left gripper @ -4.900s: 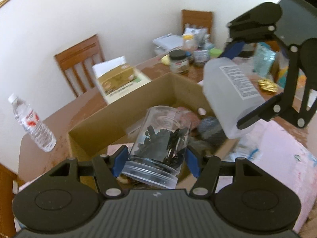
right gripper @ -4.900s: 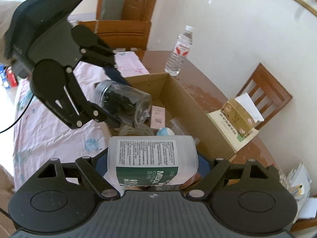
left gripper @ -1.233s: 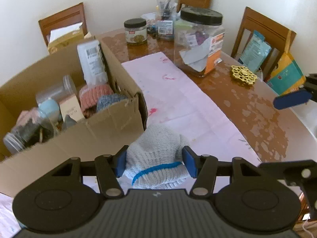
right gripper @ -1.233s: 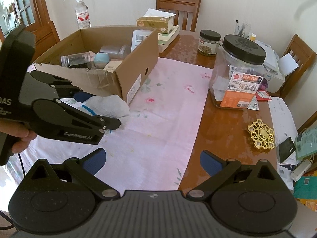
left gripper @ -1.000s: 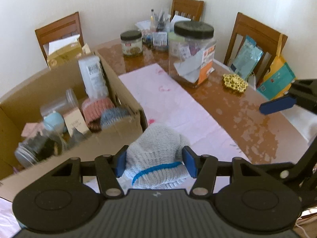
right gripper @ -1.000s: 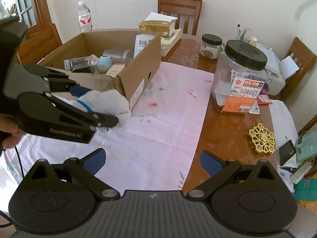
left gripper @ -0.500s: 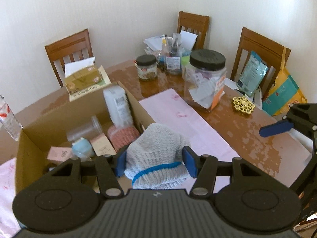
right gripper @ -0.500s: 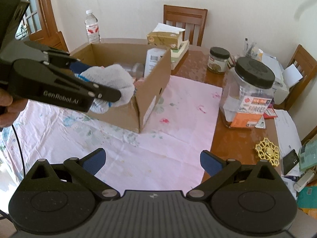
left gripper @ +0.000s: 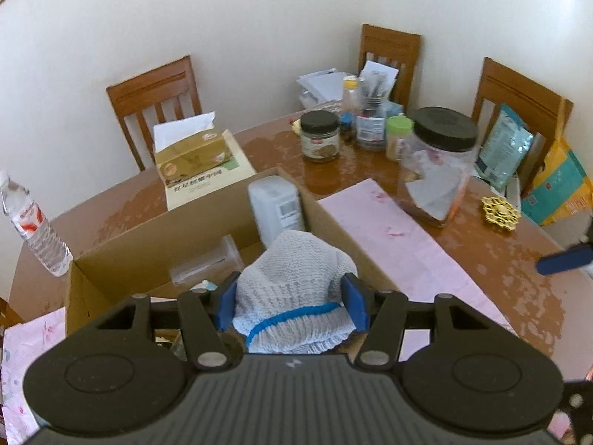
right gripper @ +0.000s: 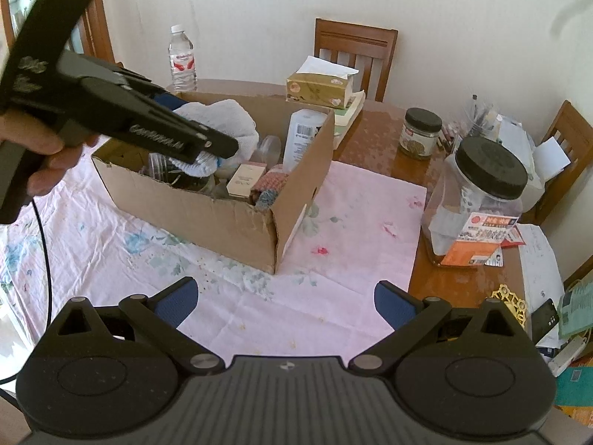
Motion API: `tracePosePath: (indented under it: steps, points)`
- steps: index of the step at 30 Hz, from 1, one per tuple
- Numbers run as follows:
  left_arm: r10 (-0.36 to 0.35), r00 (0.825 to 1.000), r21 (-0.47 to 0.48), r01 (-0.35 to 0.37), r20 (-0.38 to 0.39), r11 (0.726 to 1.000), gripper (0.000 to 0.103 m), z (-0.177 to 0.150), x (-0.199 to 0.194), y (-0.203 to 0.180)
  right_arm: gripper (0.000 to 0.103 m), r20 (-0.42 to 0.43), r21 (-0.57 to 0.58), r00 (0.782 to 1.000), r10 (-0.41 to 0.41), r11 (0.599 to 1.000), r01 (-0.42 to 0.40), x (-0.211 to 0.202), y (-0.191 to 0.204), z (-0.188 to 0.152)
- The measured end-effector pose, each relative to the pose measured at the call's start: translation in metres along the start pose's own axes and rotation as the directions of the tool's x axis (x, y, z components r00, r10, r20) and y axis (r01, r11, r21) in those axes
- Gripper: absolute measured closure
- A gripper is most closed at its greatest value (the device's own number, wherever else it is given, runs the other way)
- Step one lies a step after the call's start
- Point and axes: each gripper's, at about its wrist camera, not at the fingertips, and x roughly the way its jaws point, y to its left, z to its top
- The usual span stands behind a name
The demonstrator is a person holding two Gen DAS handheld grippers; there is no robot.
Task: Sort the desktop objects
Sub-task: 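Carry the white glove over the box and open left tool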
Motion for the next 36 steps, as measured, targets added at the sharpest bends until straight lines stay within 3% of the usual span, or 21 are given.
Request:
tracePosePath:
  steps: [19, 24, 36]
  points:
    - [0.071, 0.996, -0.048, -0.074, -0.063, 0.996, 0.045, 0.017, 0.058, 0.051, 0.000, -0.004, -0.005, 1.000, -0.007, 1.000, 0.007, -0.001, 0.006, 0.008]
    - [0.107, 0.993, -0.065, -0.110, -0.053, 0.992, 0.016, 0.015, 0.064, 0.057, 0.000, 0.007, -0.007, 1.000, -0.004, 1.000, 0.004, -0.004, 0.008, 0.009]
    - [0.092, 0.993, -0.040, -0.095, -0.068, 0.995, 0.011, 0.014, 0.048, 0.052, 0.000, 0.010, -0.019, 1.000, -0.006, 1.000, 0.007, -0.007, 0.016, 0.009]
